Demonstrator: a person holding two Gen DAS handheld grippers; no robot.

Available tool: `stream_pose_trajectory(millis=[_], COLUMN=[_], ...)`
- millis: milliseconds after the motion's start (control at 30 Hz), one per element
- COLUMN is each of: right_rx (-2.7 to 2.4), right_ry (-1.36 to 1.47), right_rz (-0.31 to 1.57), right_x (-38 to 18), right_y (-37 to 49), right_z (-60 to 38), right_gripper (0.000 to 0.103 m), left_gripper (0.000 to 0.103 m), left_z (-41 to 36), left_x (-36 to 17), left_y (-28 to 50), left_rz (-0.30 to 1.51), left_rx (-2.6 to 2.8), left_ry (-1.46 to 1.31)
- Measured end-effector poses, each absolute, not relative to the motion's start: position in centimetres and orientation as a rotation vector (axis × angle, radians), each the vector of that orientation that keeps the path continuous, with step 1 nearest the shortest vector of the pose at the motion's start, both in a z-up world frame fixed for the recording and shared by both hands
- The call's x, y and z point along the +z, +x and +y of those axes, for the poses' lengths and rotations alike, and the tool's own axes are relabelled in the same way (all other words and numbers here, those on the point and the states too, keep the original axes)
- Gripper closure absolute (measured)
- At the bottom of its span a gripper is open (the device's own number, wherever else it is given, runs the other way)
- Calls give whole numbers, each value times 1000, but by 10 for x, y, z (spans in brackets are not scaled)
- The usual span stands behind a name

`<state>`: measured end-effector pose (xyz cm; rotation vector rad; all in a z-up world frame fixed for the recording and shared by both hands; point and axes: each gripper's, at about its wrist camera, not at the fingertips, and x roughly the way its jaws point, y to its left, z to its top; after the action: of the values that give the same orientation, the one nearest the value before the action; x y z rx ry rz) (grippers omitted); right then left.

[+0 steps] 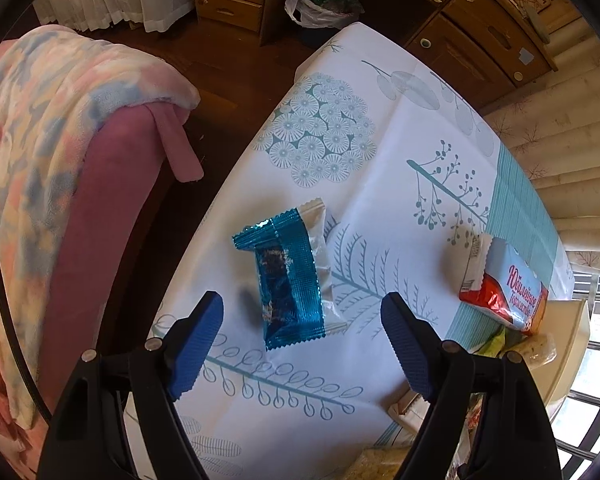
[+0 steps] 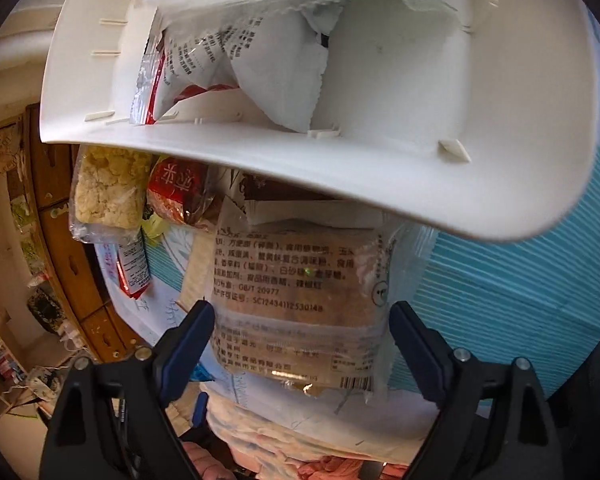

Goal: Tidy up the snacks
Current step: 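Grasp the blue candy with the left gripper while the right grasps the clear printed pack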

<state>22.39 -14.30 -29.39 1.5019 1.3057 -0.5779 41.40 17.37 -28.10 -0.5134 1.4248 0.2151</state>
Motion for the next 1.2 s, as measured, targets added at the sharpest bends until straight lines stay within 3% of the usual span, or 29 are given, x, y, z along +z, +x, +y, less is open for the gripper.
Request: stream_pose_trajectory(millis=[367, 733, 1200], right_rx=[-593, -541, -510], right_ry=[1440, 1477, 1625], right_rz=[1363, 1354, 1350], right_x=[-301, -303, -299], right_y=[235, 234, 198], right_z=[-148, -153, -145], right_gripper=[7, 24, 30], left_gripper=[66, 73, 74], left_z=[176, 177, 172], left_x=[-295, -295, -281], left_y=[420, 416, 375], left_rz=[1425, 1426, 1444], left_rx=[208, 184, 97], left_ry=[-511, -492, -446])
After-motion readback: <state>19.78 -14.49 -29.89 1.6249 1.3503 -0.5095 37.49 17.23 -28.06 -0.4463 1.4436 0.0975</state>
